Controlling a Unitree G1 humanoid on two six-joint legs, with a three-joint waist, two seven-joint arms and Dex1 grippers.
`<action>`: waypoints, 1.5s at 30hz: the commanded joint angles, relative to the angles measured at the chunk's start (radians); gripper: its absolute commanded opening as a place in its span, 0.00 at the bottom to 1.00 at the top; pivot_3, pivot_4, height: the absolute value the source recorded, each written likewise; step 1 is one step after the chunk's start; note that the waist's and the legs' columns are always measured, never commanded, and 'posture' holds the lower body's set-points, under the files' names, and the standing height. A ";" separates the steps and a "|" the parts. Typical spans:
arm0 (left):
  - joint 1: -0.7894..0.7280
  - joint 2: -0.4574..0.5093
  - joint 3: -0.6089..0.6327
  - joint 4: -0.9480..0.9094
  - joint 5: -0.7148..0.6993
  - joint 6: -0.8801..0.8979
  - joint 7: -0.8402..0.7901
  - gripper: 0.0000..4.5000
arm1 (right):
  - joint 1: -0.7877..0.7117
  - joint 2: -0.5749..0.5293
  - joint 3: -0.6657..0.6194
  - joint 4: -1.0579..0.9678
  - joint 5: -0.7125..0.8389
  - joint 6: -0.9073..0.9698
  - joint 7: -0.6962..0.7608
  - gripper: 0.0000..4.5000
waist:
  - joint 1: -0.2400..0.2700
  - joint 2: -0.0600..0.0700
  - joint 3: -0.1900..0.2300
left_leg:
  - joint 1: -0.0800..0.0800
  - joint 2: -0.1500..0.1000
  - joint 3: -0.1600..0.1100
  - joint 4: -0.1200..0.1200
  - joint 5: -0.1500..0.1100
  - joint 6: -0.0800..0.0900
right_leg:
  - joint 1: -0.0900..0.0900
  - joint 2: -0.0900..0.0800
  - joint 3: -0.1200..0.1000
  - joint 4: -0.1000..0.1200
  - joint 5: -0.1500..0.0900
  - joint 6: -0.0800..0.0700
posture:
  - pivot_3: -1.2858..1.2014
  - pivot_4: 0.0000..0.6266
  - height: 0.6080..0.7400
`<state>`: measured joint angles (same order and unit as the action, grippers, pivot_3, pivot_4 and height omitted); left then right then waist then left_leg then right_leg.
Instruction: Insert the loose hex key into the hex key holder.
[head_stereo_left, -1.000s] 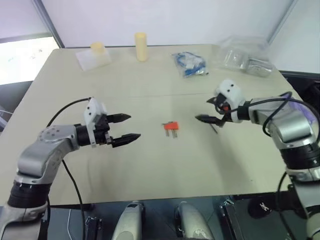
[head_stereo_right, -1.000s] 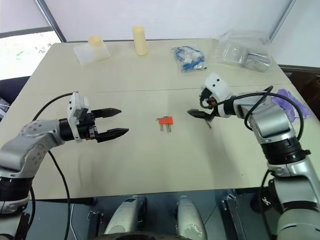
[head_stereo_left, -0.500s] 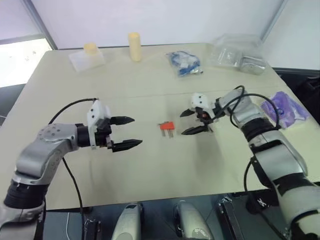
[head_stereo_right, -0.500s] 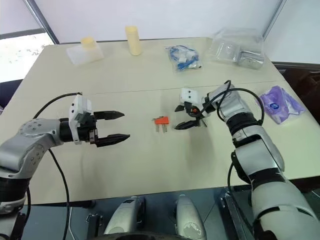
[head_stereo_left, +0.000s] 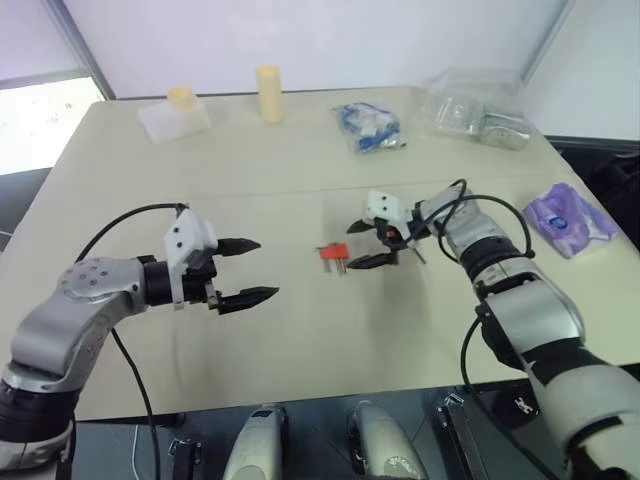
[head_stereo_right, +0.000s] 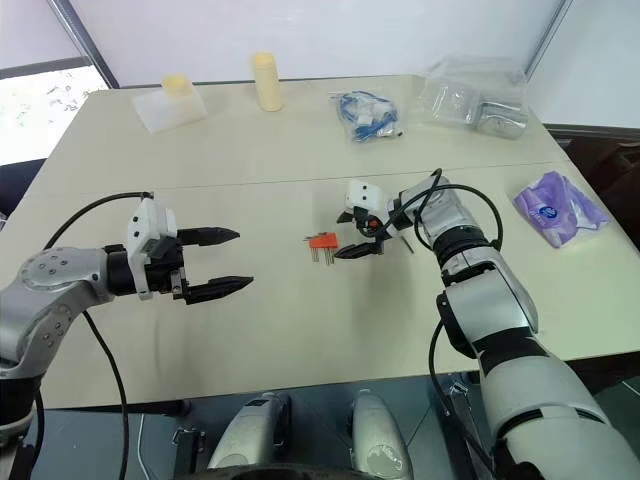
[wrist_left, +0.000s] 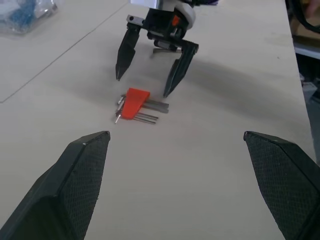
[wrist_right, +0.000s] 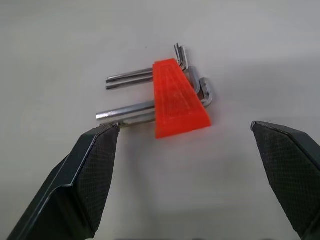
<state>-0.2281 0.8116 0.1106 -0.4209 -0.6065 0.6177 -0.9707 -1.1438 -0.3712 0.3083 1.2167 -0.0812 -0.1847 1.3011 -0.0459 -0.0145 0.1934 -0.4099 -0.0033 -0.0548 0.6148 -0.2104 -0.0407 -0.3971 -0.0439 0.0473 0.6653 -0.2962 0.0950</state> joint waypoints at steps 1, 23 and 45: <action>0.008 0.013 0.041 -0.045 -0.021 0.006 0.016 1.00 | -0.026 0.010 -0.023 0.014 -0.023 -0.027 -0.030 0.97 | 0.001 0.000 0.000 | 0.000 0.000 0.000 0.000 0.000 0.000 | 0.000 0.000 0.000 0.000 0.000 0.000 | 0.52 0.24 1.00; 0.016 0.015 0.031 -0.047 -0.015 -0.008 0.037 1.00 | -0.026 -0.029 -0.081 0.034 -0.069 0.001 0.021 0.97 | 0.001 0.000 0.000 | 0.001 0.000 0.000 0.000 0.000 0.000 | 0.001 0.000 0.000 0.000 0.000 0.000 | 0.52 0.24 1.00; 0.013 0.023 0.029 -0.047 -0.006 -0.011 0.028 1.00 | 0.014 0.030 -0.112 0.022 -0.057 0.005 -0.019 0.97 | 0.000 0.000 0.000 | 0.001 0.000 0.000 0.000 0.000 0.000 | 0.001 0.000 0.000 0.000 0.000 0.000 | 0.52 0.24 1.00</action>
<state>-0.2098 0.8228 0.1299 -0.4482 -0.6182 0.6197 -0.9426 -1.1336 -0.3493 0.2077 1.2582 -0.1512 -0.1757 1.2687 -0.0455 -0.0145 0.1934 -0.4090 -0.0034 -0.0548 0.6148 -0.2103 -0.0409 -0.3961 -0.0440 0.0473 0.6653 -0.2962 0.0949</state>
